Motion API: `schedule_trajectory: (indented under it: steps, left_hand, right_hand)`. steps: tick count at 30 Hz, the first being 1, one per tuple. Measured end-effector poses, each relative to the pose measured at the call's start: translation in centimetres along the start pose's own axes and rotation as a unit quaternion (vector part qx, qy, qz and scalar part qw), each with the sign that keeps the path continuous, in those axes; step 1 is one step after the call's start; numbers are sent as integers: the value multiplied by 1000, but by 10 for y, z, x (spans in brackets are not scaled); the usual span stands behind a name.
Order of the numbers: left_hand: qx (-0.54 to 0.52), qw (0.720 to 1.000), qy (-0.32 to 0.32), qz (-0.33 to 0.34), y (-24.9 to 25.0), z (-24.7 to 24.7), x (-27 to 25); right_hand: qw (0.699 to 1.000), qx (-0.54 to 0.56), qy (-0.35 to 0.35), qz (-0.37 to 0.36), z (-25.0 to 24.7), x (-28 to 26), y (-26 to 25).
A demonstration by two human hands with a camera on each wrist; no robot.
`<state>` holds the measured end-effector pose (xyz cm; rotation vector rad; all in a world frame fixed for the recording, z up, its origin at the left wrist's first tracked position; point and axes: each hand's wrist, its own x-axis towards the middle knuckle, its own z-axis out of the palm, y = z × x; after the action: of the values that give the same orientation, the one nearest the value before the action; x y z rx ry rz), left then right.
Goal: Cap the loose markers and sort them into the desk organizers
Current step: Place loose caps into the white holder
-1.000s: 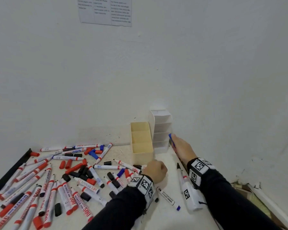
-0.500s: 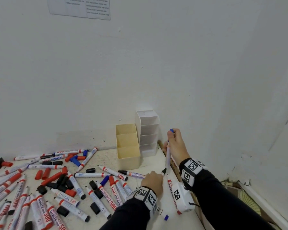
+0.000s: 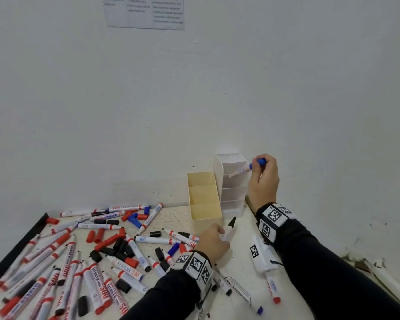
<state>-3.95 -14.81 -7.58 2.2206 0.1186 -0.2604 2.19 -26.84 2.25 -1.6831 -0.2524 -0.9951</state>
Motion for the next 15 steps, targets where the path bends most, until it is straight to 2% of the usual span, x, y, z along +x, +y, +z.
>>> schedule_trajectory:
  steps: [3, 5, 9, 12, 15]
  left_hand:
    - [-25, 1000, 3, -7, -10, -16, -7]
    - [-41, 999, 5, -7, -17, -29, -12]
    - [-52, 998, 34, -20, -32, -62, -25]
    - [-4, 996, 79, -38, -46, -90, -31]
    - [1, 995, 88, -57, -62, -118, -42]
  right_hand:
    - [999, -27, 23, -32, 7, 1, -3]
    - [998, -51, -3, -37, 12, 3, -3]
    - [995, -76, -70, 10, 24, 3, 5]
    - [989, -82, -109, 50, 32, 1, 8]
    - [980, -109, -141, 86, 40, -2, 11]
